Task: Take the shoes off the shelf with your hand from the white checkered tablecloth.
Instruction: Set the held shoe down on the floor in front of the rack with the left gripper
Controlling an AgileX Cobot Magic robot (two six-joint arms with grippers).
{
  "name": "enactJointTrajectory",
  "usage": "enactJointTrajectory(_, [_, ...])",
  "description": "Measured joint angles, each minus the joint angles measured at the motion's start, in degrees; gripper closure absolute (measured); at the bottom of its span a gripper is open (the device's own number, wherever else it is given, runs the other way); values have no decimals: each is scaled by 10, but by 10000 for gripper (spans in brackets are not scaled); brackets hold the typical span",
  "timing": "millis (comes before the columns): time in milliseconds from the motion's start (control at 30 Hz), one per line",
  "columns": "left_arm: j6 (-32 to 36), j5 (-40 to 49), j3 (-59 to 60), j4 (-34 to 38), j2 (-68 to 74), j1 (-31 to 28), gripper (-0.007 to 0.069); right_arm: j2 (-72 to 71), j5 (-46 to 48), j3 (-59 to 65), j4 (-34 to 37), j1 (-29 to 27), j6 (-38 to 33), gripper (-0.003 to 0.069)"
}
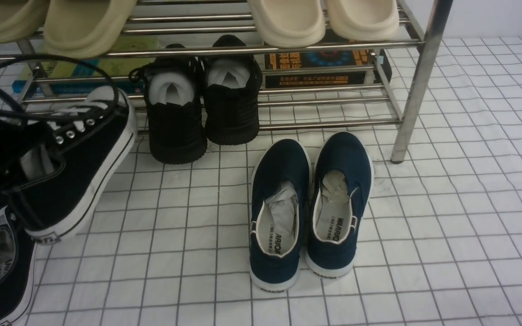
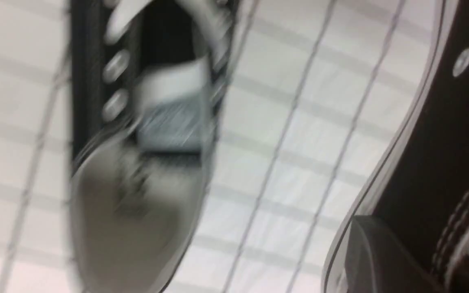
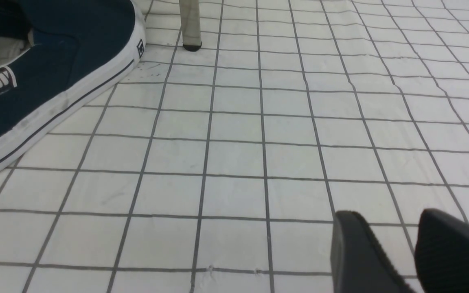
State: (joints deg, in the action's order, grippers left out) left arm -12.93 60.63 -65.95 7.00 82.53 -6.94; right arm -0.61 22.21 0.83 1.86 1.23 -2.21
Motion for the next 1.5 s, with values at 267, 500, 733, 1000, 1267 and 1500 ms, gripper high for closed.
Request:
enactJointTrajectory(267, [-98, -42, 85, -70, -16, 72, 606, 0, 0, 0, 0, 0, 0, 420])
enactJointTrajectory(500, [-198, -54, 92, -143, -8, 122, 606, 0, 0, 0, 0, 0, 0, 420])
enactJointTrajectory(733, [-223, -54, 94, -156, 30, 130, 606, 0, 0, 0, 0, 0, 0, 420])
enactJointTrajectory(1000, [-230, -52, 94, -164, 49, 130, 606, 0, 0, 0, 0, 0, 0, 420])
enactJointTrajectory(1267, [-235, -62, 124, -168, 50, 130, 606, 0, 0, 0, 0, 0, 0, 420])
enactJointTrajectory(1500, [-236, -87, 139, -199, 50, 130, 601, 0, 0, 0, 0, 0, 0, 420])
